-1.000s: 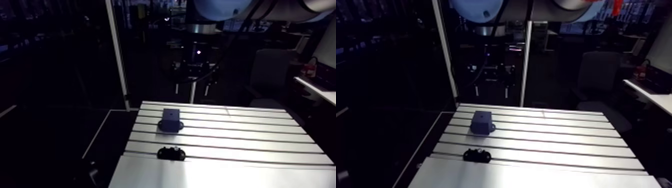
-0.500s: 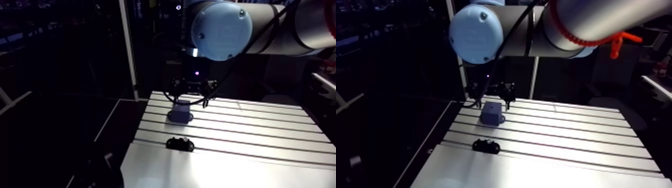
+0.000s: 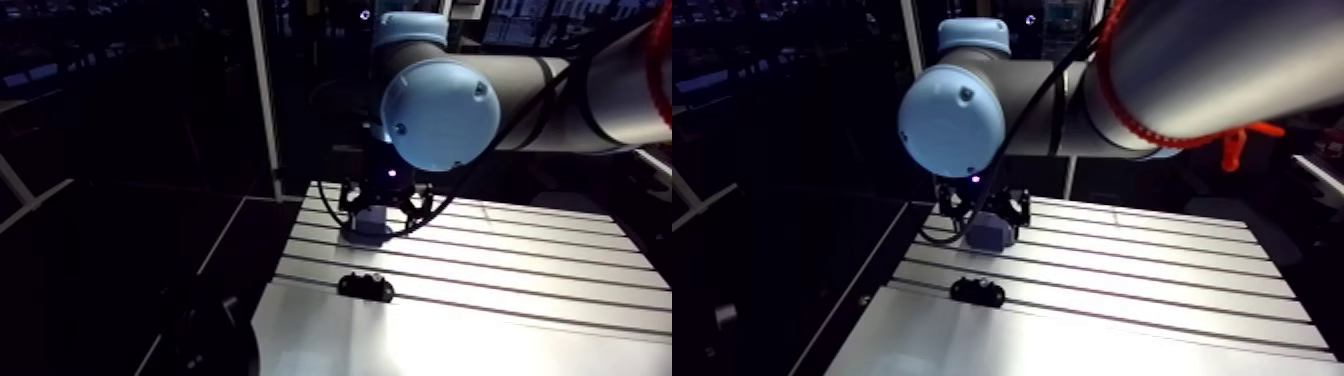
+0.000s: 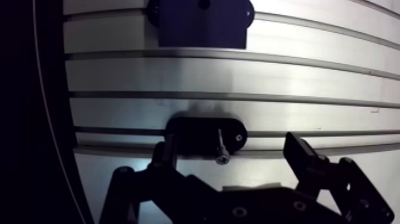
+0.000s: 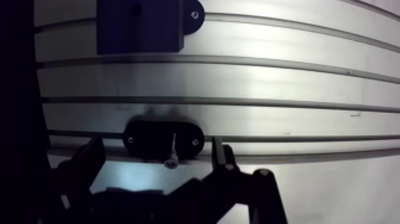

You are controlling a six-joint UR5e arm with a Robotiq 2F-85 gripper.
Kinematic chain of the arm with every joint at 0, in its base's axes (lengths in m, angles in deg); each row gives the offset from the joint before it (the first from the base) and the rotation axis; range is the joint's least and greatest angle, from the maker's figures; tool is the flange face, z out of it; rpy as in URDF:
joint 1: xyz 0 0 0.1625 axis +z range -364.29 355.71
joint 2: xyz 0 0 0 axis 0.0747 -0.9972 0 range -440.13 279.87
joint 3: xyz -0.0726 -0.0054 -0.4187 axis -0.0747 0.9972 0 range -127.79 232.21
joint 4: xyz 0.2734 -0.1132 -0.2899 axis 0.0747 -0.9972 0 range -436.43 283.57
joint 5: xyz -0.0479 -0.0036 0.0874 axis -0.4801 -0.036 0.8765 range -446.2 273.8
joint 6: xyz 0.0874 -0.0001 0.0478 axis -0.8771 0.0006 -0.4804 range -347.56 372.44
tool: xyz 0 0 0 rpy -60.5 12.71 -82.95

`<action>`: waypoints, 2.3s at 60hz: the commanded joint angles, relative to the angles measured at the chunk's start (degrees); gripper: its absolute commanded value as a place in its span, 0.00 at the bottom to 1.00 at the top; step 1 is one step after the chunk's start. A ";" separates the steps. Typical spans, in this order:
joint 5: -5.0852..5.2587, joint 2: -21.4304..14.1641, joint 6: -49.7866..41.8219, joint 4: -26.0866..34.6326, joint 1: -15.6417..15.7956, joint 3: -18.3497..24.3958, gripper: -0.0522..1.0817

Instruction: Pick up the M10 bolt and insert it into the hole until fully seated.

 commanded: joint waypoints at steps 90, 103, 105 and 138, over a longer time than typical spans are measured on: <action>-0.94 0.49 1.10 -4.67 0.29 -7.47 0.44; -0.85 0.49 1.18 -4.67 0.29 -7.47 0.45; -0.85 0.49 1.18 -4.67 0.29 -7.47 0.45; -0.76 1.63 1.10 -4.76 1.34 -7.38 0.49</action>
